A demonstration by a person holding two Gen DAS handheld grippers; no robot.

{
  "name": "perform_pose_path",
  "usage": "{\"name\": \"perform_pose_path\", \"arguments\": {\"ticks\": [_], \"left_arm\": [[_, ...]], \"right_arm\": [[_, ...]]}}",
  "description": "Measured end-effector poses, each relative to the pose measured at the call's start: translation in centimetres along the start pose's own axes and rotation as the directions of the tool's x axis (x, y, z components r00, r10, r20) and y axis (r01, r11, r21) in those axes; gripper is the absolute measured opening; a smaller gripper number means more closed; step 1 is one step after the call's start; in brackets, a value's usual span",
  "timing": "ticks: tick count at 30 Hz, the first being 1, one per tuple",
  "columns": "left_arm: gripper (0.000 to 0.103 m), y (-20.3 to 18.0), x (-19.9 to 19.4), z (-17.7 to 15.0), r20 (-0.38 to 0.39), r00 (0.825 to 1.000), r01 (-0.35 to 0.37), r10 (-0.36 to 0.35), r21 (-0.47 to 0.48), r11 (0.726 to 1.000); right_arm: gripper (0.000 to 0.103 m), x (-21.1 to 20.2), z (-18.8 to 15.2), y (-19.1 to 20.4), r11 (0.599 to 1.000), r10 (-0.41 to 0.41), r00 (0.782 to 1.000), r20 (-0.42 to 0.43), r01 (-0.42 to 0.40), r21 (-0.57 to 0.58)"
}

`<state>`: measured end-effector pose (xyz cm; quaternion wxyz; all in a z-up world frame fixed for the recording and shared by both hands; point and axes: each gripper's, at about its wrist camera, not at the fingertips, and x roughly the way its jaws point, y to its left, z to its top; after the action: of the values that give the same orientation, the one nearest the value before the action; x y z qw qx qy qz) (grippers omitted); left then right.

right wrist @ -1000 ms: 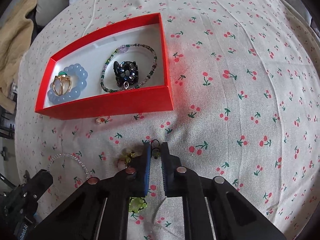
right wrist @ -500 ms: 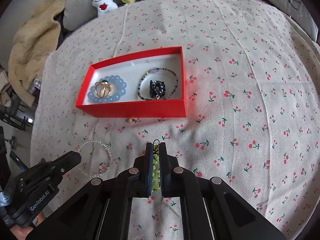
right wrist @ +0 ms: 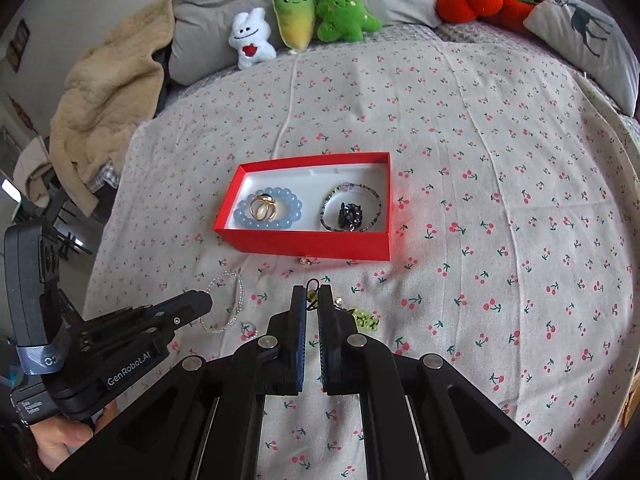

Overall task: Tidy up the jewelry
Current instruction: 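Carry the silver bracelet with left tool while right tool carries green charm to box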

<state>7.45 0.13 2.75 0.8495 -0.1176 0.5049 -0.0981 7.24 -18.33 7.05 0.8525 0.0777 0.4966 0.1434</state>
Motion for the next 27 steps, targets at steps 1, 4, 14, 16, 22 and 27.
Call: {"name": "perform_pose_path", "arguments": {"ticks": [1, 4, 14, 16, 22, 27], "left_arm": [[0.005, -0.1, -0.2, 0.1, 0.006, 1.0, 0.004, -0.004, 0.002, 1.0], [0.005, -0.6, -1.1, 0.3, 0.033, 0.999, 0.009, -0.01, 0.018, 1.0], [0.005, -0.9, -3.0, 2.3, 0.097, 0.992, 0.085, -0.084, -0.006, 0.996], [0.005, -0.9, -3.4, 3.0, 0.119, 0.988, 0.1, -0.097, -0.014, 0.995], [0.005, -1.1, -3.2, 4.8, 0.168, 0.975, 0.157, -0.147, -0.048, 0.986], [0.005, -1.3, -1.8, 6.4, 0.178, 0.968, 0.195, -0.179, -0.075, 0.978]], "right_arm": [[0.006, -0.3, 0.0, 0.1, 1.0, 0.001, 1.0, 0.008, -0.001, -0.005], [0.006, -1.0, 0.1, 0.7, 1.0, 0.01, 1.0, 0.029, -0.009, -0.02], [0.006, -2.8, 2.0, 1.5, 0.999, 0.033, 0.994, 0.107, -0.033, -0.003], [0.006, -3.1, 2.6, 1.6, 0.999, 0.033, 0.991, 0.129, -0.034, 0.004], [0.006, -3.0, 4.5, 2.1, 0.999, 0.037, 0.983, 0.183, -0.04, 0.014], [0.006, -2.0, 5.7, 2.6, 0.999, 0.015, 0.978, 0.21, -0.021, 0.026]]}}
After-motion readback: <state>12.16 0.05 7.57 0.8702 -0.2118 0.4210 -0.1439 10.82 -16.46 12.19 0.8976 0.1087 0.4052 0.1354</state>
